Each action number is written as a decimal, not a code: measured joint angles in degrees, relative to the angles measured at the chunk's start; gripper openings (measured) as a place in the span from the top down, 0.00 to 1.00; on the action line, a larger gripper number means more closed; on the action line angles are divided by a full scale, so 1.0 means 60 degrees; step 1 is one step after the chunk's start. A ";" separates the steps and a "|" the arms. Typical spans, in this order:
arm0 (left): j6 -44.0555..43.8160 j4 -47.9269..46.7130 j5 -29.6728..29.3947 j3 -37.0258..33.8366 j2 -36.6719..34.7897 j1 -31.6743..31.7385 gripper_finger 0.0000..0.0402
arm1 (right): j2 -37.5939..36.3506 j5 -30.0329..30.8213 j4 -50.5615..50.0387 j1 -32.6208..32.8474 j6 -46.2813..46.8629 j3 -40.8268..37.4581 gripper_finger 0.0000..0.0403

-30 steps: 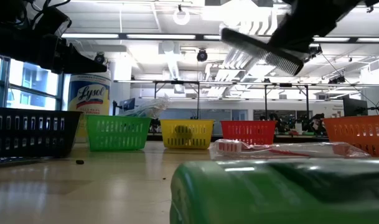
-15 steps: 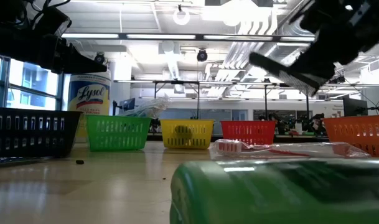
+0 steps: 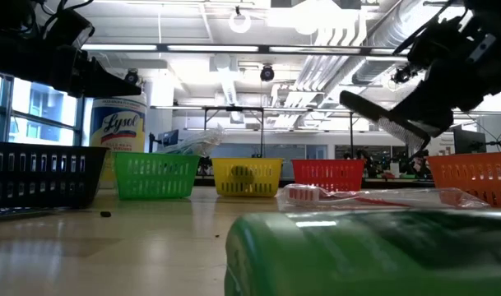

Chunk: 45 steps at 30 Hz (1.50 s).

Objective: Pick & Place Travel size toiletries
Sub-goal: Put the black comb into the red bin

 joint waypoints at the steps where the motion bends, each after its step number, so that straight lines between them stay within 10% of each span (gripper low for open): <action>1: -0.0002 0.0000 0.0000 0.0000 0.0001 -0.0002 1.00 | 0.0000 0.0005 0.0006 -0.0001 -0.0010 -0.0056 1.00; 24: 0.0000 0.0000 0.0000 0.0000 -0.0003 -0.0002 1.00 | -0.4065 0.0386 0.0068 -0.0001 -0.0616 -0.1764 1.00; 45: 0.0000 0.0002 0.0000 0.0000 -0.0003 -0.0002 1.00 | -0.4404 -0.0287 -0.0197 -0.0001 -0.1221 -0.1775 1.00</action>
